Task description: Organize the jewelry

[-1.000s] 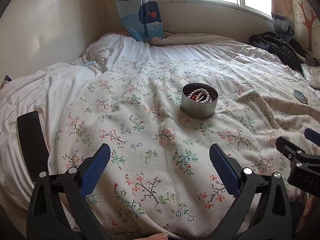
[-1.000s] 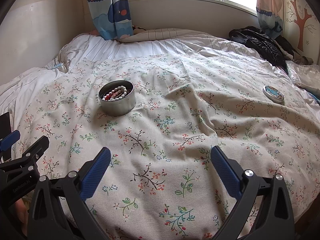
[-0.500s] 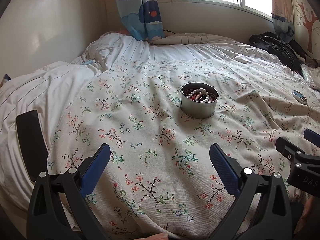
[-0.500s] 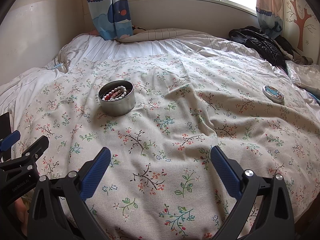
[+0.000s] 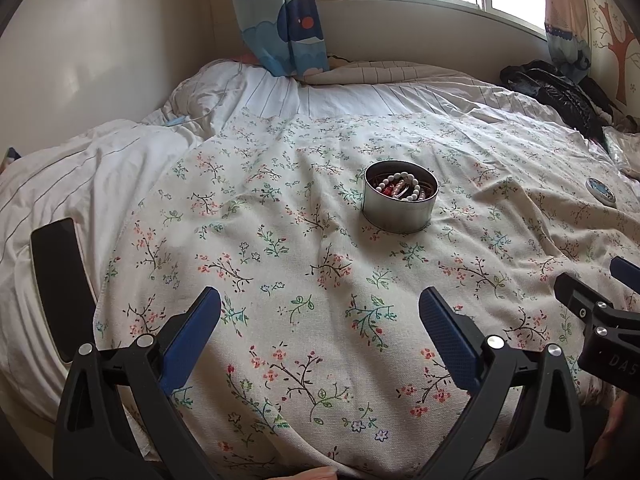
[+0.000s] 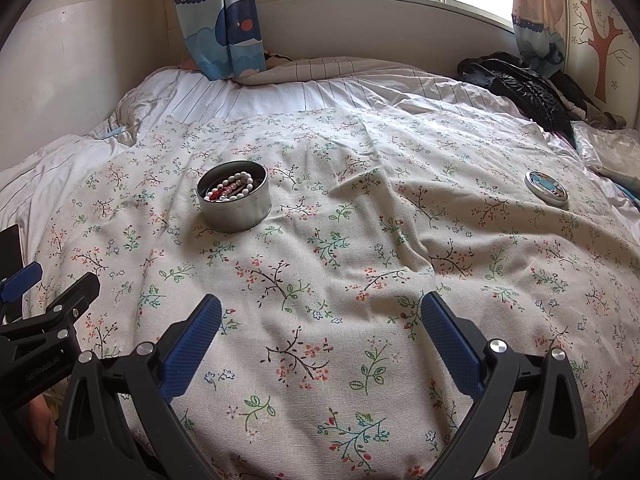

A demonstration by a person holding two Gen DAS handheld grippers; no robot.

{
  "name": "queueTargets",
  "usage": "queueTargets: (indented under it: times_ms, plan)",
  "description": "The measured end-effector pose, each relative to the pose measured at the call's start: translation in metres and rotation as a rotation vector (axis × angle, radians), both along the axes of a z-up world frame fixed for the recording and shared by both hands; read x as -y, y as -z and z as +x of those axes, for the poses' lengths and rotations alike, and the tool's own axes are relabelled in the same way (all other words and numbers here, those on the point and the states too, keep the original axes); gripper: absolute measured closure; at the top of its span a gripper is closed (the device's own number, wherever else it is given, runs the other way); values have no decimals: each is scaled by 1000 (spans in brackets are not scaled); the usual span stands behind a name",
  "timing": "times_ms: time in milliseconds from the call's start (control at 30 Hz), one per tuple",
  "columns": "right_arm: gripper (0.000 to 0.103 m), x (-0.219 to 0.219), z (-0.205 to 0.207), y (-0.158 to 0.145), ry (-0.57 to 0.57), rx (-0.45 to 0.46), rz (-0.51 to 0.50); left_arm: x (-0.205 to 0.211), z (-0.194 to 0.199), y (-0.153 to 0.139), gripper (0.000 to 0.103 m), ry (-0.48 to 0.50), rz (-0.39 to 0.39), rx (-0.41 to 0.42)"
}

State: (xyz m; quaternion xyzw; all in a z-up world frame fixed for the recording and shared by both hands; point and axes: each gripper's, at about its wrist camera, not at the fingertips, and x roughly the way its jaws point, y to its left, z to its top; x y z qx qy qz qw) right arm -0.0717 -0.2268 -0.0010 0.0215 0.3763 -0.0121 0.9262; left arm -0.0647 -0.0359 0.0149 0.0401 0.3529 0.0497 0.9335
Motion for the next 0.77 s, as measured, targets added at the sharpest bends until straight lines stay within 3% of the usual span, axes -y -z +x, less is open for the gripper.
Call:
queueTargets:
  times_ms: [267, 333, 400, 533, 767]
  plan:
    - [7, 0, 0, 0, 0, 0, 2, -2, -2, -2, 8, 31, -11, 14]
    - [7, 1, 0, 0, 1, -1, 4, 0, -4, -4, 8, -29, 58, 46]
    - [7, 1, 0, 1, 4, -3, 8, 5, -9, -6, 8, -18, 80, 71]
    - [7, 1, -1, 0, 11, 3, 6, 18, -7, 0, 8, 15, 117, 29]
    - [7, 1, -1, -1, 22, 8, -3, 12, -13, -8, 8, 2, 96, 80]
